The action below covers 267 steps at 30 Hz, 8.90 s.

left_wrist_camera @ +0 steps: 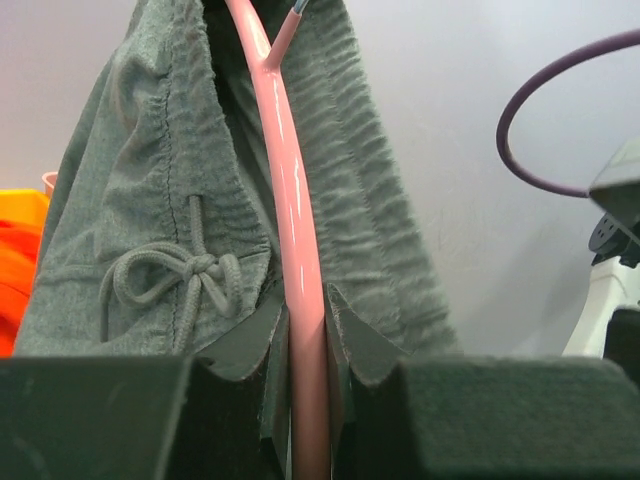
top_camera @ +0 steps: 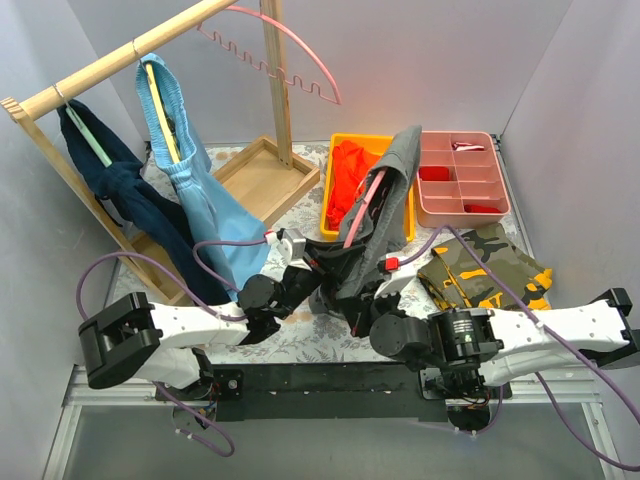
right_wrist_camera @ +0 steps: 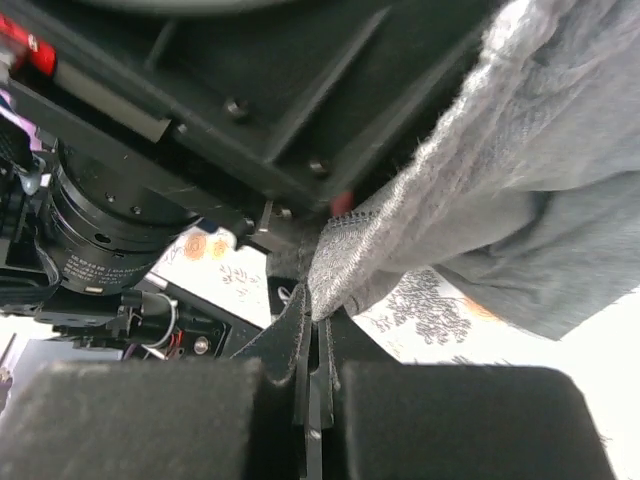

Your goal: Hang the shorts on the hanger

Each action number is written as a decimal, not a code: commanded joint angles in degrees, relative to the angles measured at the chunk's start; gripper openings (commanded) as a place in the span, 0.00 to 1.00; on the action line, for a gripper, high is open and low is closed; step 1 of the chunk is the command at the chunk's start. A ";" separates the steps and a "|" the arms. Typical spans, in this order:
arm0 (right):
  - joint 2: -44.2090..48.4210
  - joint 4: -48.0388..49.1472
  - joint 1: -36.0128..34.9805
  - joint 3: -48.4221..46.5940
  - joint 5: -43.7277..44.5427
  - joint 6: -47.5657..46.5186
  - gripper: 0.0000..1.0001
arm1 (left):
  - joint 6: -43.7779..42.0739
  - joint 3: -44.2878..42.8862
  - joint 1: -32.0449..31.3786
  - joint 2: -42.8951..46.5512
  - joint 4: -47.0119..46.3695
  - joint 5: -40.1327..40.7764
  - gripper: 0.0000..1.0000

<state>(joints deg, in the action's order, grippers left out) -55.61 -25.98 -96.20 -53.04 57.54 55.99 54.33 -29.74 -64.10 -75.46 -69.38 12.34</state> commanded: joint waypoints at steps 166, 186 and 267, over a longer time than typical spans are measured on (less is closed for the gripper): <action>-39.83 54.11 48.04 -14.18 -76.96 -14.41 0.77 | 11.95 -64.41 16.20 16.93 96.21 19.47 0.00; -45.11 41.98 48.04 -23.87 -79.07 -19.33 0.77 | 3.51 -68.87 23.49 -1.70 74.75 32.92 0.00; -14.97 23.35 48.04 -6.82 -52.73 -33.22 0.85 | 5.70 -70.36 40.54 11.40 102.16 -7.58 0.98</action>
<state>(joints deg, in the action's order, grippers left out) -75.68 -0.03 -47.81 -61.23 -4.64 25.21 63.07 -95.39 -23.68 -63.11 26.81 11.14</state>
